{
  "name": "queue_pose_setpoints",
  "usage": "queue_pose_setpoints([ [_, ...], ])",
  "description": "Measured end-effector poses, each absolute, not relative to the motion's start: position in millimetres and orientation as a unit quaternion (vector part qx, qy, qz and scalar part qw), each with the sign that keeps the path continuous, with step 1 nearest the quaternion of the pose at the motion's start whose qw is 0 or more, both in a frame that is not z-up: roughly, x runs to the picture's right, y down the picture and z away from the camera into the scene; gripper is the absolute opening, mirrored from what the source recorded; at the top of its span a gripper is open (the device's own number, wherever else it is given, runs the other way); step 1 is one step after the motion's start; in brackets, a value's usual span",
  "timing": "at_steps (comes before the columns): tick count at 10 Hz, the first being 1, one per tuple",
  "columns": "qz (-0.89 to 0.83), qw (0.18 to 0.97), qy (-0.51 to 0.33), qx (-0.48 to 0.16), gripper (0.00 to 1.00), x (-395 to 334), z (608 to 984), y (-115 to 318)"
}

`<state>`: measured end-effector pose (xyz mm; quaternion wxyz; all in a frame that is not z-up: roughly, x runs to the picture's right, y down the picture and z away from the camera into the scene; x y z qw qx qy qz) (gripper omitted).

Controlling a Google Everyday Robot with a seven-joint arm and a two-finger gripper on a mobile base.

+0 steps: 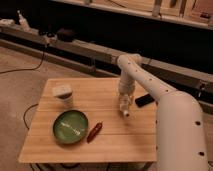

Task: Stand the bottle upright

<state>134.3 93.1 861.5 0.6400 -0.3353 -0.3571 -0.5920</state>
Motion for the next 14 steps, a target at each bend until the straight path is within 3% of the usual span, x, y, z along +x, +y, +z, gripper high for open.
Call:
queue_pose_setpoints([
  [11,-0.585,0.647,-0.352,-0.340,0.14,135.0,861.5,93.0],
  [14,-0.543,0.709,-0.285,-0.349,0.14,135.4,864.7,78.9],
])
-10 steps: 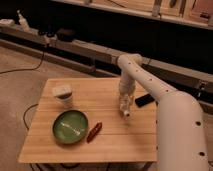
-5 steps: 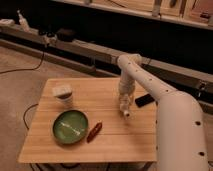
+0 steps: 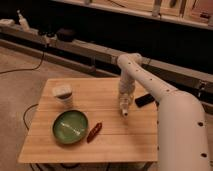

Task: Stand the bottle upright

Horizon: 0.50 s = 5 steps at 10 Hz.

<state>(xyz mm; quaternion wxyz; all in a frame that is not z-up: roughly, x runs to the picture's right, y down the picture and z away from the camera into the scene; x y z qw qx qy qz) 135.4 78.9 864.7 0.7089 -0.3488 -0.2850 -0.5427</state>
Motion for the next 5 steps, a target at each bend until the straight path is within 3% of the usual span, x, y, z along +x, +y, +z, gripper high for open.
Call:
queue_pose_setpoints([
  [3,-0.511,0.768,-0.159,-0.353,0.14,142.4,866.7,65.7],
  [5,-0.464,0.806,-0.124,-0.346,0.14,137.3,858.7,67.7],
])
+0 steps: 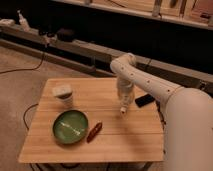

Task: Stand the bottle upright

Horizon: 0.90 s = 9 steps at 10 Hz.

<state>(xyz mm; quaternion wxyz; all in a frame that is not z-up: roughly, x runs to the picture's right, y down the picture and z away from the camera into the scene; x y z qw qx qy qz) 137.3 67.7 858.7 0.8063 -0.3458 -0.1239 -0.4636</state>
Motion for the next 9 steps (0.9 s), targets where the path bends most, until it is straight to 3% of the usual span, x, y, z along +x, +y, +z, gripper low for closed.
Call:
queue_pose_setpoints([
  [4,-0.332,0.874,-0.182,-0.305,0.14,95.0,828.0,69.0],
  [9,-0.297,0.881,-0.185,-0.317,0.14,90.2,827.7,70.5],
])
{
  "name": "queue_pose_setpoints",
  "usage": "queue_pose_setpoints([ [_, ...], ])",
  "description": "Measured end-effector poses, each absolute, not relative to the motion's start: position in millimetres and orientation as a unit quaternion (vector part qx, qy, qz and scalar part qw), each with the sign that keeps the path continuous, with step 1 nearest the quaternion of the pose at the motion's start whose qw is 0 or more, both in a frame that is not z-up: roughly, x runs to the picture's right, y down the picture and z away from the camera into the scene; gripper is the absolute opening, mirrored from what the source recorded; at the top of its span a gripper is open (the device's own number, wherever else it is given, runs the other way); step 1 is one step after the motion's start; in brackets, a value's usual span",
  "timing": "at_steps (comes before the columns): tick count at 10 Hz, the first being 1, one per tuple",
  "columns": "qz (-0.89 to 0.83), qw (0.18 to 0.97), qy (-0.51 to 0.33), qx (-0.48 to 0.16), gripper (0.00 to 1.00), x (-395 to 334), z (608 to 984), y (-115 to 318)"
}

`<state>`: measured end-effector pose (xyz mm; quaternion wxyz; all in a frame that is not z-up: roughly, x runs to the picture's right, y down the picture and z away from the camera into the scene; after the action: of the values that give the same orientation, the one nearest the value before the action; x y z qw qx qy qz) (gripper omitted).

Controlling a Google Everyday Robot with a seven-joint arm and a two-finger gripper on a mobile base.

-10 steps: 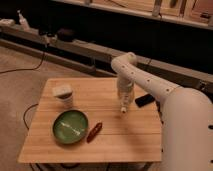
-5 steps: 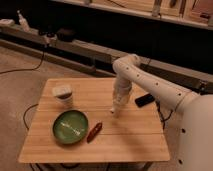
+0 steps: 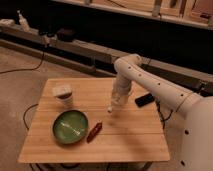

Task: Stand the bottle upright

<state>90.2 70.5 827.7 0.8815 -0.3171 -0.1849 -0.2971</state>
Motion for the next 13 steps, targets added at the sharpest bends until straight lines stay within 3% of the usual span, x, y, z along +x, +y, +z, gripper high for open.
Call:
queue_pose_setpoints([
  [3,-0.171,0.910,-0.170,-0.338,0.14,98.4,827.1,70.3],
  [7,0.048,0.936,-0.148,-0.316,0.14,113.9,825.1,55.9],
  [13,0.280,0.888,-0.337,-0.138,0.14,124.4,775.4,-6.3],
])
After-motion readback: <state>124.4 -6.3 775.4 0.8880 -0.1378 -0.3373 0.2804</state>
